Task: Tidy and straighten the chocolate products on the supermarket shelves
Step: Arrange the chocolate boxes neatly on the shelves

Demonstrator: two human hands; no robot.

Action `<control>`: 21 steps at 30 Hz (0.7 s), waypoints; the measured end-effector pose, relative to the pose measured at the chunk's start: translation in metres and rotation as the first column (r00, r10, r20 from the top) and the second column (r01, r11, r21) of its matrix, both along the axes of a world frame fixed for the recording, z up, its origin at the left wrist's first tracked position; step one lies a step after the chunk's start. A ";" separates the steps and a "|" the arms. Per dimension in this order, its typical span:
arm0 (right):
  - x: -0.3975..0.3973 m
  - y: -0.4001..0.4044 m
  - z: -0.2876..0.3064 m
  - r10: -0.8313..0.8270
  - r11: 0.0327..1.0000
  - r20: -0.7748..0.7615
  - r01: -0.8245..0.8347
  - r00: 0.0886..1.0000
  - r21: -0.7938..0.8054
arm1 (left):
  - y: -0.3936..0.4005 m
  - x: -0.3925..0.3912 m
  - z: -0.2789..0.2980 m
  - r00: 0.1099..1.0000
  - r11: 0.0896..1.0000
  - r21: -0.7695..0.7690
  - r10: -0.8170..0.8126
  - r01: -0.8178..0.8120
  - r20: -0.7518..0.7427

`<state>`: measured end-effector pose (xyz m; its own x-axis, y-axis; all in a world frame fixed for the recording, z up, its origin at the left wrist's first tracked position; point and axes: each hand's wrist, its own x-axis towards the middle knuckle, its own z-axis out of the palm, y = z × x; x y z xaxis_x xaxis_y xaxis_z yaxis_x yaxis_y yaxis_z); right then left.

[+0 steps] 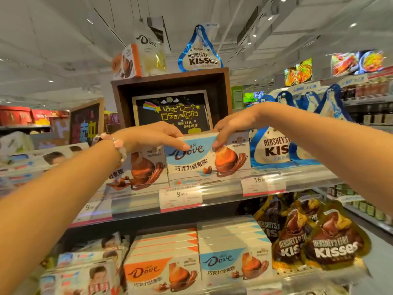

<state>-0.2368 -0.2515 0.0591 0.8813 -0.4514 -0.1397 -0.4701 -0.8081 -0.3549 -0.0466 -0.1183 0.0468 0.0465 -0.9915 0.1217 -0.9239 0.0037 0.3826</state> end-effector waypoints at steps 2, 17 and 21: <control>0.001 0.001 0.003 0.002 1.000 -0.033 -0.002 0.999 -0.004 | -0.001 0.001 0.001 1.000 1.000 0.015 -0.006 0.006 0.000; 0.085 0.046 0.015 0.180 0.950 -0.027 -0.181 0.983 -0.253 | 0.038 0.075 0.019 0.953 0.965 -0.005 0.259 -0.262 0.155; 0.113 0.049 0.004 0.180 0.941 0.036 -0.162 0.983 -0.297 | 0.053 0.091 0.018 0.931 0.944 0.071 0.303 -0.322 0.204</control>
<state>-0.1234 -0.2026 0.0633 0.9515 -0.3060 0.0328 -0.3005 -0.9468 -0.1151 0.0443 -0.0649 0.0650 0.3422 -0.9379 0.0576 -0.9267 -0.3267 0.1856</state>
